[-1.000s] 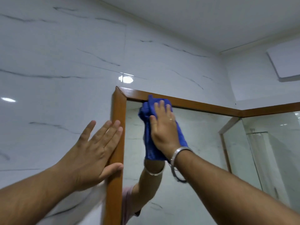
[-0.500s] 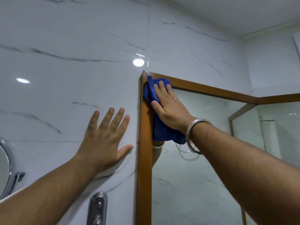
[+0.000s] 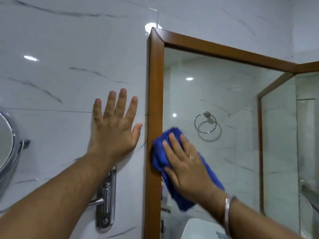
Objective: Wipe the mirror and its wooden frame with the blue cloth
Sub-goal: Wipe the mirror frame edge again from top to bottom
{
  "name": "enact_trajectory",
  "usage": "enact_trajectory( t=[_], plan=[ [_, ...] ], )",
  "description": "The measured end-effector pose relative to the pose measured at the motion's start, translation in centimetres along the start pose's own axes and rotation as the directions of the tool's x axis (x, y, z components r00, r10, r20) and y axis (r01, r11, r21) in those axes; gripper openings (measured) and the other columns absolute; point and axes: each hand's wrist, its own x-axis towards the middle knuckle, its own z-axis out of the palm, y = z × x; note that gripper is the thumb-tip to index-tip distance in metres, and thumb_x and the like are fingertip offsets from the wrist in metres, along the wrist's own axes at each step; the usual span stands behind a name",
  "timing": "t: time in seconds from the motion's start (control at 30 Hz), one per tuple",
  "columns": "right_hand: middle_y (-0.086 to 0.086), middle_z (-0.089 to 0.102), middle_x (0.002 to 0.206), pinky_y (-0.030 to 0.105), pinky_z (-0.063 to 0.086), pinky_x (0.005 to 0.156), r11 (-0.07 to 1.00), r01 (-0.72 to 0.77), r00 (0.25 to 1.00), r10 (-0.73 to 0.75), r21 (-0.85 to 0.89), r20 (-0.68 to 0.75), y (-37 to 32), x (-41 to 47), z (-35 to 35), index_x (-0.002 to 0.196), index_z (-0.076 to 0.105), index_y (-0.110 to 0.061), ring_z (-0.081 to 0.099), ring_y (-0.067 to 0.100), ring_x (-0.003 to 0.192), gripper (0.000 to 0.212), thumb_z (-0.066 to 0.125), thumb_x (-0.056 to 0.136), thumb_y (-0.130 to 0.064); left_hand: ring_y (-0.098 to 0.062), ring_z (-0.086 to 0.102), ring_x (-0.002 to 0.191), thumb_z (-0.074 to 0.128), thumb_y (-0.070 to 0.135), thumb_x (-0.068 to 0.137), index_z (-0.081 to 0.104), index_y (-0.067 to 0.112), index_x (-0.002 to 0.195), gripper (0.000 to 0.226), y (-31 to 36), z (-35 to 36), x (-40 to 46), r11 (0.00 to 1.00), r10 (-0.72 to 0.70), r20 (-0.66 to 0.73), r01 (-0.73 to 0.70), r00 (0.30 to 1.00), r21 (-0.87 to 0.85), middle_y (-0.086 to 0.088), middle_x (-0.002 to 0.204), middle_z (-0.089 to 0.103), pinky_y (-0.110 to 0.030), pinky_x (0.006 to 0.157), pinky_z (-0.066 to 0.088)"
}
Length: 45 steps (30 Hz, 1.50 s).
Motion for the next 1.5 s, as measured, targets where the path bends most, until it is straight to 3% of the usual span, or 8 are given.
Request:
enact_trajectory(
  t=[0.23,0.5,0.77,0.93,1.03,1.17,1.4,1.5],
  plan=[
    [0.011,0.014,0.161,0.046,0.011,0.120,0.997,-0.053,0.978,0.039,-0.065,-0.205,6.9,16.7,-6.8,0.151,0.016,-0.018,0.008,0.033,0.148,0.063,0.026,0.097,-0.049,-0.035,-0.004,0.154,0.020,0.060,0.094,0.005,0.020,0.160,0.079,0.1,-0.5,0.0,1.000,-0.012,0.023,0.012,1.000,-0.007,-0.014,0.168,-0.005,-0.061,0.120,0.000],
    [0.010,0.018,0.161,0.046,0.010,0.121,0.993,-0.100,0.951,0.113,0.062,-0.289,3.6,10.1,-2.7,0.152,0.019,-0.022,0.011,0.034,0.148,0.063,0.029,0.097,-0.050,-0.040,0.003,0.153,0.032,0.043,0.102,0.002,0.012,0.159,0.072,5.7,-1.5,-5.4,0.979,-0.187,0.144,0.197,0.972,-0.057,-0.020,0.167,-0.002,-0.055,0.122,0.009],
    [0.014,0.020,0.159,0.046,0.003,0.120,0.994,0.011,0.991,0.004,0.105,-0.136,-1.4,-4.3,3.6,0.151,0.020,-0.021,0.009,0.037,0.147,0.061,0.030,0.097,-0.046,-0.041,0.006,0.153,0.040,0.010,0.096,0.001,0.003,0.157,0.073,12.1,-1.4,-23.0,0.991,-0.090,0.367,0.119,0.926,-0.057,-0.024,0.165,0.003,-0.051,0.124,0.007],
    [0.010,0.017,0.159,0.046,-0.003,0.120,0.994,0.002,1.000,-0.001,0.105,-0.014,-5.6,-13.9,7.6,0.152,0.012,-0.024,-0.002,0.035,0.148,0.065,0.035,0.096,-0.046,-0.040,0.017,0.152,0.060,0.023,0.091,0.022,0.012,0.158,0.078,11.4,0.2,-32.5,0.991,0.012,0.391,0.041,0.920,-0.126,-0.021,0.164,0.014,-0.056,0.121,0.021],
    [0.009,0.008,0.160,0.046,-0.008,0.120,0.992,-0.036,0.997,0.028,0.119,0.069,-8.6,-19.3,9.9,0.152,0.006,-0.024,-0.015,0.031,0.148,0.068,0.034,0.095,-0.048,-0.038,0.011,0.153,0.061,0.036,0.092,0.015,0.013,0.159,0.084,11.0,1.2,-36.2,0.995,0.064,0.424,-0.028,0.904,-0.091,-0.021,0.164,0.010,-0.054,0.123,0.012],
    [0.009,-0.002,0.162,0.048,-0.009,0.120,0.990,-0.060,0.979,0.033,0.128,0.200,-12.3,-26.6,12.7,0.152,0.015,-0.021,-0.008,0.037,0.147,0.062,0.023,0.098,-0.050,-0.037,-0.010,0.153,0.052,0.037,0.098,0.006,0.008,0.159,0.082,11.8,2.2,-38.3,0.998,0.060,0.429,-0.046,0.901,-0.044,-0.020,0.166,-0.011,-0.050,0.125,-0.002],
    [0.008,0.044,0.142,0.057,0.023,0.111,0.992,-0.008,0.778,-0.071,0.122,0.625,-16.9,-38.2,15.3,0.137,0.037,-0.021,0.032,0.042,0.126,0.052,0.016,0.098,-0.049,-0.035,-0.016,0.153,0.060,0.031,0.092,-0.003,0.006,0.158,0.095,12.2,2.0,-40.8,0.997,0.072,0.512,-0.054,0.856,-0.050,-0.017,0.165,-0.020,-0.049,0.124,-0.009],
    [0.004,0.056,0.139,0.051,0.003,0.117,0.987,0.066,0.675,-0.155,0.150,0.721,-17.1,-40.0,14.7,0.140,0.036,-0.023,0.032,0.038,0.130,0.058,0.034,0.089,-0.051,-0.034,-0.010,0.154,0.068,0.023,0.084,-0.002,0.007,0.158,0.103,11.9,1.3,-42.4,0.995,0.097,0.570,-0.065,0.816,-0.077,-0.015,0.166,-0.016,-0.049,0.124,-0.008]
  ],
)
